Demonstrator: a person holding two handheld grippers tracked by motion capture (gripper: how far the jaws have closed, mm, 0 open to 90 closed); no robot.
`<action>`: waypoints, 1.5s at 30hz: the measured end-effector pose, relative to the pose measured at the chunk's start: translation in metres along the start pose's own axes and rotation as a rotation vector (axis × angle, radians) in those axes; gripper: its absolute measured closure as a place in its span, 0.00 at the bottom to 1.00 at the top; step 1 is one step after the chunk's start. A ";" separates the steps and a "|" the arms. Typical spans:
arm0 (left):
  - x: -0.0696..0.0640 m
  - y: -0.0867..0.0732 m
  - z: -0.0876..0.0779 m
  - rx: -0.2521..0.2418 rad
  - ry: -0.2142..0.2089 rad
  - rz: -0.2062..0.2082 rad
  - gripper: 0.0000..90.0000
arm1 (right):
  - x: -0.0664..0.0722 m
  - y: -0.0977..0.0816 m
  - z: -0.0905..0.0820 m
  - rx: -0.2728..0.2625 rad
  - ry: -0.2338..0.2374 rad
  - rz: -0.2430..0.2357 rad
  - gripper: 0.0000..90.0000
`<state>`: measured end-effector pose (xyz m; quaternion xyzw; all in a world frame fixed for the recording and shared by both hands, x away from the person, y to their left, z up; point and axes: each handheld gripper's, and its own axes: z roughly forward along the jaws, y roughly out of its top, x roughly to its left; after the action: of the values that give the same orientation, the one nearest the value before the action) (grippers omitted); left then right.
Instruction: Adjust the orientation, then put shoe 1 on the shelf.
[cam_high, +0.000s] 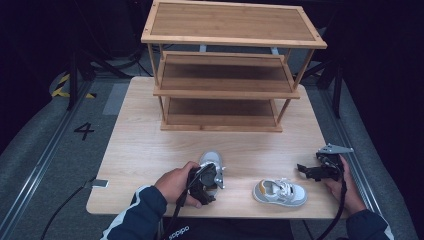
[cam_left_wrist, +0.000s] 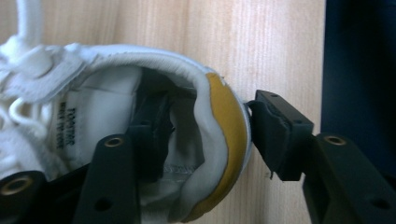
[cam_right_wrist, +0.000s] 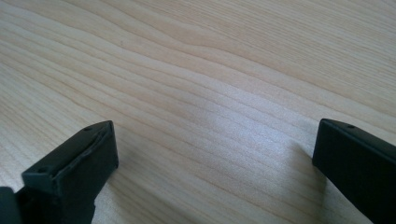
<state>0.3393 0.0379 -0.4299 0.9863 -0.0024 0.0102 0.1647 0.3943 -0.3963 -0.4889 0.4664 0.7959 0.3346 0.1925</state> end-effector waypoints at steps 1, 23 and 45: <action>0.000 0.000 0.000 0.000 0.000 0.000 0.68 | 0.000 0.000 0.000 0.000 0.000 0.000 0.00; 0.003 -0.002 -0.006 -0.007 -0.043 0.058 0.76 | 0.002 -0.001 -0.001 -0.001 0.003 -0.002 0.01; 0.073 0.005 -0.040 -0.005 0.073 -0.032 0.76 | 0.003 -0.001 0.000 -0.001 0.035 -0.037 0.01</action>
<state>0.4114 0.0462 -0.3893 0.9848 0.0192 0.0434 0.1672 0.3921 -0.3940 -0.4889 0.4456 0.8075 0.3392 0.1850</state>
